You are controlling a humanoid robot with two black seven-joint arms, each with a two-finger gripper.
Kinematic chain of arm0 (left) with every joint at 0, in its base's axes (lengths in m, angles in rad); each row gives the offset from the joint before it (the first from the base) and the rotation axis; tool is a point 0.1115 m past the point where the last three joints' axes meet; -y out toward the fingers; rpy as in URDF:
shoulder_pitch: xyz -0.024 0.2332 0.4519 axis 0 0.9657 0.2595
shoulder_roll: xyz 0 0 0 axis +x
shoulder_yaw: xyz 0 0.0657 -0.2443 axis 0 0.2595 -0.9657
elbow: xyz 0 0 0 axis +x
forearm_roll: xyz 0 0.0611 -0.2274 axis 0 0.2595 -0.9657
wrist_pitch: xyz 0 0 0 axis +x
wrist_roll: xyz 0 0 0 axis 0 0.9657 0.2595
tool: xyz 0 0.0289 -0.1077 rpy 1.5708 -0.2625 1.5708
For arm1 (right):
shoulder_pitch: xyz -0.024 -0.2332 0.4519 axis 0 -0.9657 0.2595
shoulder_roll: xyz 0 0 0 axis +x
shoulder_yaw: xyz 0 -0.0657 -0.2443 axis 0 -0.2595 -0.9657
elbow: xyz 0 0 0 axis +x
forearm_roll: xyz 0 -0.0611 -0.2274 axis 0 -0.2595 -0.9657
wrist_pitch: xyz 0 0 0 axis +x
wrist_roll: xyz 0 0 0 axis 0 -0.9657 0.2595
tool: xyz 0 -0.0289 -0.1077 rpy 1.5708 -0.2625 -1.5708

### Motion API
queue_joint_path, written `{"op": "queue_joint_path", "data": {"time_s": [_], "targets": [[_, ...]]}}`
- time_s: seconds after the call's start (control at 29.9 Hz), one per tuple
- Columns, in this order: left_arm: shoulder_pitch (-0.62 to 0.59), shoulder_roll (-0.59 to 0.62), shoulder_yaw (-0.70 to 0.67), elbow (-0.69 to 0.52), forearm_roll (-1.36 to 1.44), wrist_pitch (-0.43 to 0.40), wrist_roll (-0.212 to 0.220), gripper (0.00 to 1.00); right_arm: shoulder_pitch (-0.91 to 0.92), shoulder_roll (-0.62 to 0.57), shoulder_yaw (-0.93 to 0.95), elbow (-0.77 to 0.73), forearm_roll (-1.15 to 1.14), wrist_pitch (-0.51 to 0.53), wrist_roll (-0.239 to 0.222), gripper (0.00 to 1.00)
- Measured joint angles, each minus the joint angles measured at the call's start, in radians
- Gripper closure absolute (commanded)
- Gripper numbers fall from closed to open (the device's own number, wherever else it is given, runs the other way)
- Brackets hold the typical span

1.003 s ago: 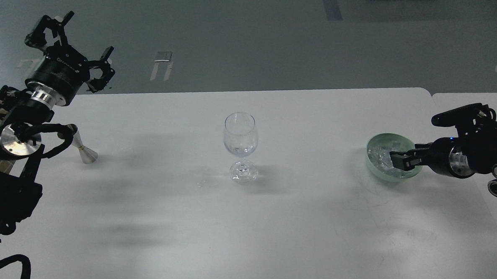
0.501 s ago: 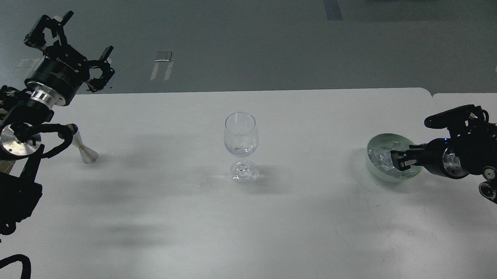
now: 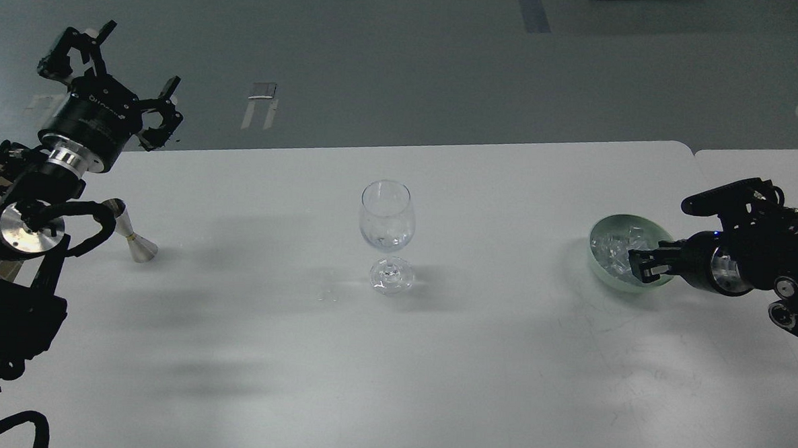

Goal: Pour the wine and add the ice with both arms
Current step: 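Position the right gripper around an ice cube in the bowl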

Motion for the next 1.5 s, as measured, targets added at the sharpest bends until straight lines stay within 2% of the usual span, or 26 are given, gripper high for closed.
{"op": "queue_joint_path", "data": {"time_s": [0.07,0.23,0.6,0.74,0.8,1.37,1.5], "targets": [[0.000,0.000,0.000,0.002,0.000,-0.001,0.000,0.02,0.000,0.000,0.000,0.000,0.000,0.000,-0.010,0.68],[0.000,0.000,-0.001,0.005,0.000,-0.002,0.000,0.02,-0.002,0.000,0.000,0.000,0.000,0.001,-0.030,0.73],[0.000,0.001,-0.002,0.006,0.000,-0.004,0.000,0.02,0.003,-0.001,0.002,0.005,0.002,0.001,-0.033,0.74],[0.000,0.001,-0.003,0.006,0.000,-0.004,0.000,0.02,0.003,-0.001,0.003,0.006,0.003,0.001,-0.033,0.93],[0.000,0.001,-0.003,0.006,0.000,-0.004,0.000,0.02,0.004,-0.001,0.003,0.007,0.003,0.001,-0.033,0.98],[0.013,0.003,-0.006,0.006,0.000,-0.007,0.000,0.02,0.000,-0.032,0.019,0.064,0.006,0.001,-0.033,0.98],[0.014,0.003,-0.006,0.006,0.000,-0.007,0.000,0.02,0.000,-0.044,0.028,0.086,0.007,0.001,-0.033,0.95]]}}
